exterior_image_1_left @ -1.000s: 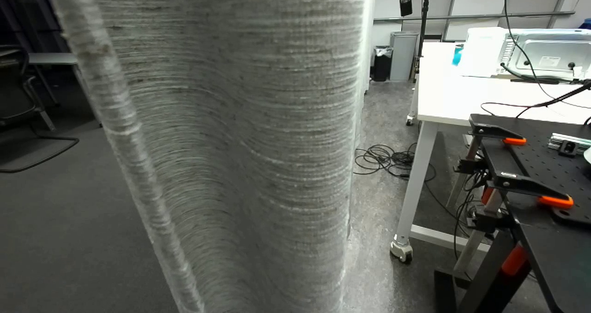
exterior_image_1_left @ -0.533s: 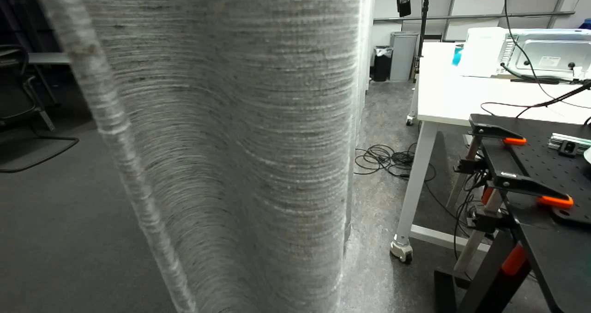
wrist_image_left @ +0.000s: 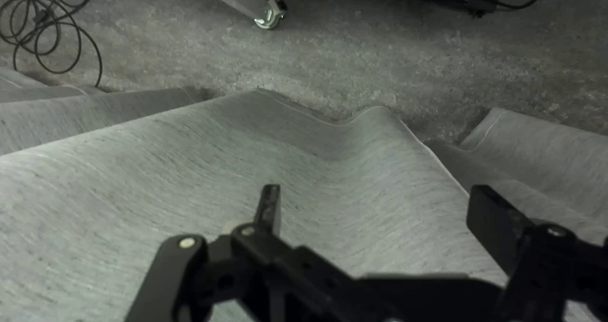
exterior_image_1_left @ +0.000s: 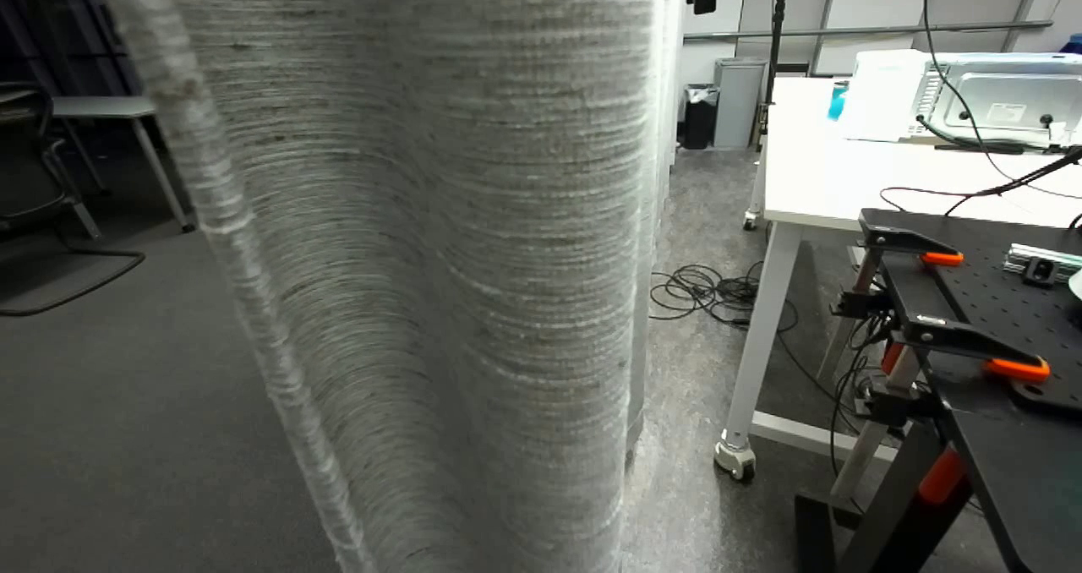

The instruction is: Open the curtain

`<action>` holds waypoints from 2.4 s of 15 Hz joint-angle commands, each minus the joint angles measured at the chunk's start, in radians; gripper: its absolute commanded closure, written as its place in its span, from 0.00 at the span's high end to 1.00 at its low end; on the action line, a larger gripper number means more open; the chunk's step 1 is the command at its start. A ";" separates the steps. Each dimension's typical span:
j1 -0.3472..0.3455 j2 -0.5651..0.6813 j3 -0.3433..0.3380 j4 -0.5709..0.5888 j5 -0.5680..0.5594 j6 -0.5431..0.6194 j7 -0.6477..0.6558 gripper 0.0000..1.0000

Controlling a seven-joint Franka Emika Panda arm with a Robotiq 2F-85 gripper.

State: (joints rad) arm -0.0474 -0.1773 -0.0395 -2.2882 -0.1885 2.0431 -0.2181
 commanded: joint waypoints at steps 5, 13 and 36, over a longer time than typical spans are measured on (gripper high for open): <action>0.063 -0.101 0.022 -0.017 0.106 0.105 -0.012 1.00; 0.113 -0.152 0.025 -0.073 0.184 0.262 -0.042 1.00; 0.155 -0.171 -0.001 -0.232 0.238 0.847 -0.073 0.44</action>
State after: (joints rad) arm 0.1051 -0.3302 -0.0209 -2.5038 0.0724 2.8606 -0.2867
